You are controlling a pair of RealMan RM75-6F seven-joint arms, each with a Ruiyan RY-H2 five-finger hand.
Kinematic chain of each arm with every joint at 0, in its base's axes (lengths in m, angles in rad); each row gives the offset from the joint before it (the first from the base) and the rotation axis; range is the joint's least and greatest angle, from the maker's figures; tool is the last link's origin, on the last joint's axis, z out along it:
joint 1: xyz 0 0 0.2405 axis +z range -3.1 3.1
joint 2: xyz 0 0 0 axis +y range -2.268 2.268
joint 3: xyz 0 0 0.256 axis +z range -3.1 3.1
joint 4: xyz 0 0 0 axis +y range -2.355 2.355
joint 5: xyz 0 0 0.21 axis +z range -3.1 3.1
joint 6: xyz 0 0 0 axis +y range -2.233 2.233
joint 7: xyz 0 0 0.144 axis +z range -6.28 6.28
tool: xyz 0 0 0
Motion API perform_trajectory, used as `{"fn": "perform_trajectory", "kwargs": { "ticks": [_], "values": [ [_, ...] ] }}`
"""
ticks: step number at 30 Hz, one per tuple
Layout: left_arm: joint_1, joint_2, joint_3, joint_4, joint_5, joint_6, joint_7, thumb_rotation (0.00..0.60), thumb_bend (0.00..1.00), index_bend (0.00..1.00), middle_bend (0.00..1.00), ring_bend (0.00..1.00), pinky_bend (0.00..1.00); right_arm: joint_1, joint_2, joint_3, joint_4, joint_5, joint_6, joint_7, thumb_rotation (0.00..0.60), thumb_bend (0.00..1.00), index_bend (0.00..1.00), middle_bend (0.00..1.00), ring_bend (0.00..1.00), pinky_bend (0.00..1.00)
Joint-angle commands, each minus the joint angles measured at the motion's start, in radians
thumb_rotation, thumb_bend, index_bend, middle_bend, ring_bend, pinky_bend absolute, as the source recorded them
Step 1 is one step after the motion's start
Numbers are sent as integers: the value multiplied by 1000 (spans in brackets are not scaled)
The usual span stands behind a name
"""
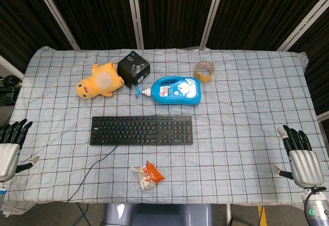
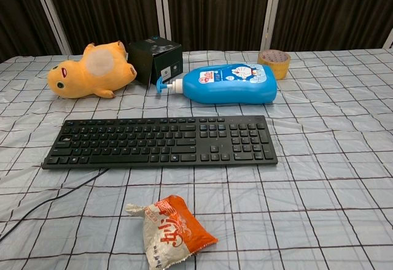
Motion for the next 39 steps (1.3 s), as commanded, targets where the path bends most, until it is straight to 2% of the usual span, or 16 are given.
{"fn": "perform_trajectory", "kwargs": {
  "ticks": [1,5,8,10,11,14,15,18,21,26,30,34,39],
  "values": [
    [-3,1,3,-4,3,-6,3,600,139,0,0,0,0,0,0,1,-2,7,-3,-4,600,71,20,0,0,0],
    [-7,4,6,-12,11,-11,6,600,150,0,0,0,0,-3,3,2,-10,15,-3,-9,600,72,22,0,0,0],
    [-16,12,7,-28,18,-22,14,600,256,0,0,0,0,-4,4,2,-13,15,-2,-9,600,74,22,0,0,0],
    [-29,26,4,-56,13,-44,28,600,329,0,24,28,46,-5,7,1,-15,16,-2,-6,600,74,23,0,0,0],
    [-38,36,0,-77,7,-56,36,600,359,0,112,103,110,-6,8,1,-17,16,-2,-4,600,74,23,0,0,0],
    [-76,55,-20,-134,-7,-101,75,600,436,0,533,439,334,-7,10,2,-21,17,-1,3,600,74,24,0,0,0],
    [-101,63,-28,-163,-22,-139,104,600,463,0,635,528,387,-7,11,2,-22,18,-1,6,600,73,24,0,0,0],
    [-163,84,-43,-248,-80,-250,156,600,539,0,773,658,458,-6,11,3,-23,21,-5,10,600,74,26,0,0,0],
    [-238,82,-63,-303,-135,-358,210,600,622,0,823,711,488,-5,12,5,-25,29,-10,16,600,74,29,0,0,0],
    [-367,58,-96,-333,-277,-525,339,600,720,0,836,736,504,-6,18,9,-32,45,-17,35,600,76,31,0,0,0],
    [-494,40,-104,-343,-499,-648,465,600,734,0,842,746,513,-7,23,11,-39,56,-25,49,600,76,35,0,0,0],
    [-612,-12,-96,-313,-690,-683,560,600,735,0,844,749,515,-6,29,15,-51,74,-37,69,600,76,36,0,0,0],
    [-789,-61,-45,-288,-974,-712,667,600,747,0,845,753,517,-6,34,17,-56,79,-41,74,600,77,37,0,0,0]
  ]
}}
